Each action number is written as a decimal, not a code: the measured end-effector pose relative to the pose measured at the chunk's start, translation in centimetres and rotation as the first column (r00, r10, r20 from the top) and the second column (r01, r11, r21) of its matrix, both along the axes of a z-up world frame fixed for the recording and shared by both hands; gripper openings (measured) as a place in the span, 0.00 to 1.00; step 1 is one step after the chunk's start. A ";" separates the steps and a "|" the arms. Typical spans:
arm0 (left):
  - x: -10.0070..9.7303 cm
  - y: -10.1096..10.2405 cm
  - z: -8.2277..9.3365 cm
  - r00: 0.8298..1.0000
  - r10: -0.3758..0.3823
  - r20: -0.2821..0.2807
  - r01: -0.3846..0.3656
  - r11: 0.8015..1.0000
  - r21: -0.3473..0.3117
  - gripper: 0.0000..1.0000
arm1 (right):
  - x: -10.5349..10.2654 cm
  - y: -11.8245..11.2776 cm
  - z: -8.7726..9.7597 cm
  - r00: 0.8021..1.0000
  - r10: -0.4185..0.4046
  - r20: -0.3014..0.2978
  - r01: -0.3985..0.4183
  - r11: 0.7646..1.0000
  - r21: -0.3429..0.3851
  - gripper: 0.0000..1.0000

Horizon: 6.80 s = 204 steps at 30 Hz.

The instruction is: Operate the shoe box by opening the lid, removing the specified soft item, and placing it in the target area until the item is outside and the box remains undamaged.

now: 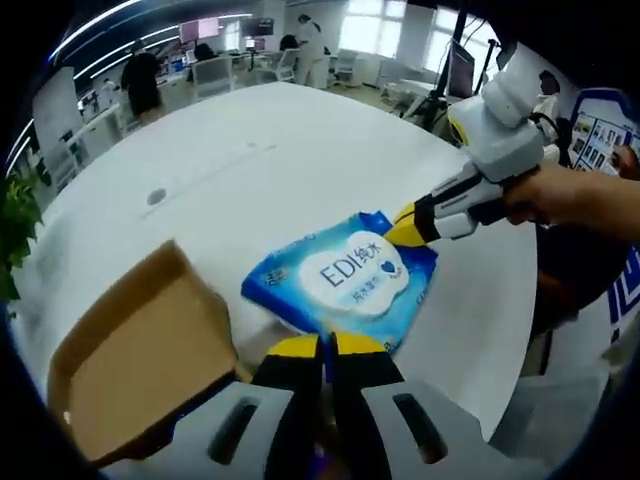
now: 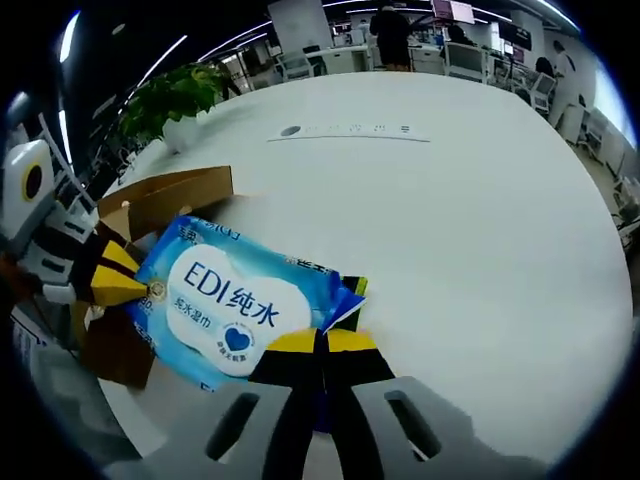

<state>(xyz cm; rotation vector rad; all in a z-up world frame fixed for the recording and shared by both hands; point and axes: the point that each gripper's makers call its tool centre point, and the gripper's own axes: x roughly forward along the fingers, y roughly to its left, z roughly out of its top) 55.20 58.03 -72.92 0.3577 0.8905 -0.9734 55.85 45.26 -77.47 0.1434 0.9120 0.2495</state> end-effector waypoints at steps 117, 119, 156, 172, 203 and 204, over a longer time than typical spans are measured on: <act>2.4 14.6 -0.7 0.988 0.052 0.148 -0.056 0.998 0.021 0.12 | -3.5 17.6 9.4 0.825 0.541 0.165 -0.536 0.840 -0.076 0.20; 2.5 14.7 -0.9 0.988 0.050 0.146 -0.053 0.998 0.021 0.08 | -3.5 18.1 9.4 0.817 0.551 0.167 -0.547 0.834 -0.077 0.20; 2.2 14.9 -0.9 0.992 0.032 0.119 -0.029 0.999 -0.028 0.00 | -4.1 25.1 2.5 0.555 0.824 -0.111 -0.821 0.522 -0.232 0.15; 2.3 15.2 -0.2 0.992 0.050 0.114 -0.044 0.998 -0.053 0.00 | -3.5 25.1 2.3 0.529 0.842 -0.106 -0.826 0.482 -0.291 0.00; 1.8 16.5 8.7 0.968 0.106 0.226 -0.087 0.992 -0.093 0.00 | -4.1 26.6 11.2 0.537 0.839 0.089 -0.775 0.532 -0.342 0.00; 1.8 16.4 9.2 0.967 0.105 0.232 -0.085 0.992 -0.094 0.00 | -4.1 26.6 11.8 0.538 0.837 0.097 -0.772 0.535 -0.342 0.00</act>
